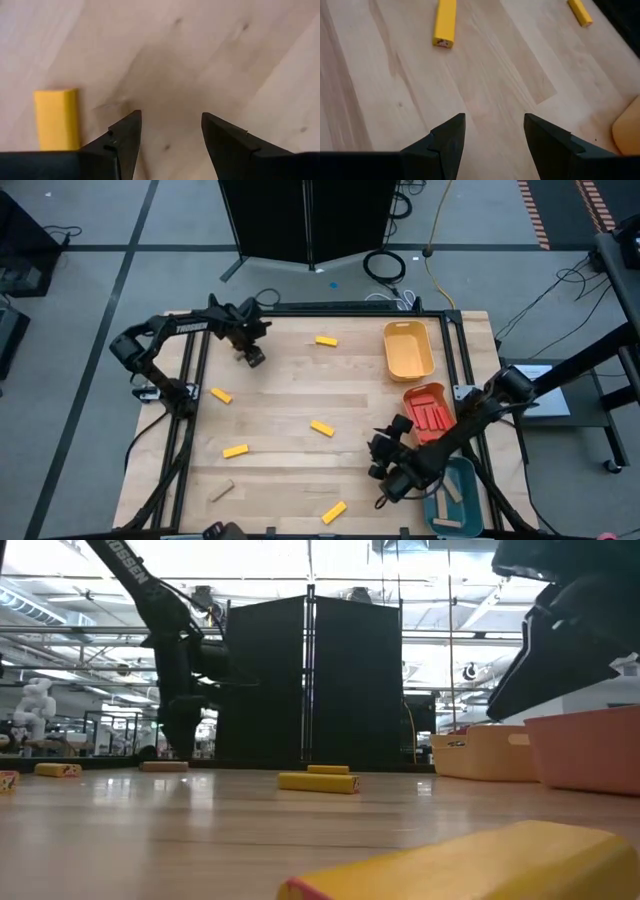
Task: Sort blocks
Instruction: Put the brown block into the blue bin
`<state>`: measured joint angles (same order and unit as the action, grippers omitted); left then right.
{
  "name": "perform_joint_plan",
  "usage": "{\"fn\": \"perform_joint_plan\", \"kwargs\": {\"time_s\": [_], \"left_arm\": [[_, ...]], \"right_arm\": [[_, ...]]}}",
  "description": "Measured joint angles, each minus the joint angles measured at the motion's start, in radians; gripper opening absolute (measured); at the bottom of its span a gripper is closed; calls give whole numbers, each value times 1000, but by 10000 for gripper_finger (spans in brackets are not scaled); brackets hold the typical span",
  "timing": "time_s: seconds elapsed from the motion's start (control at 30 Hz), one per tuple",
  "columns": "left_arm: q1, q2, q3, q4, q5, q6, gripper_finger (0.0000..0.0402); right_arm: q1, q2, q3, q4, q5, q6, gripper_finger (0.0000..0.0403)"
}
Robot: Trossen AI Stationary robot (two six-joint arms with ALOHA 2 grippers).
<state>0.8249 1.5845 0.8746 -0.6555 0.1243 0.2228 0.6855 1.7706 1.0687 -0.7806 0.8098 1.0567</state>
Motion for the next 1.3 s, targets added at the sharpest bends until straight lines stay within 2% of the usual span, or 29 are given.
{"fn": "perform_joint_plan", "kwargs": {"time_s": [0.1, 0.2, 0.4, 0.57, 0.97, 1.3], "left_arm": [[-2, -3, 19, -1, 39, 15, 203], [-3, -15, 30, -7, 35, 16, 203], [2, -17, 25, -38, -112, -58, 203], [9, -15, -1, -34, -162, -60, 203], [71, -15, -53, 24, -164, -60, 203], [98, -14, -95, 49, -120, -52, 196]], "right_arm": [[-7, 0, 0, -3, -26, -7, 196], [-14, 0, 0, -7, -35, -16, 196], [-26, 0, 0, -6, -51, -22, 196], [-36, 0, 0, -6, -53, -37, 196], [-38, 0, 0, 21, -57, -48, 196], [-37, 0, 0, 49, -57, -48, 196]]}}
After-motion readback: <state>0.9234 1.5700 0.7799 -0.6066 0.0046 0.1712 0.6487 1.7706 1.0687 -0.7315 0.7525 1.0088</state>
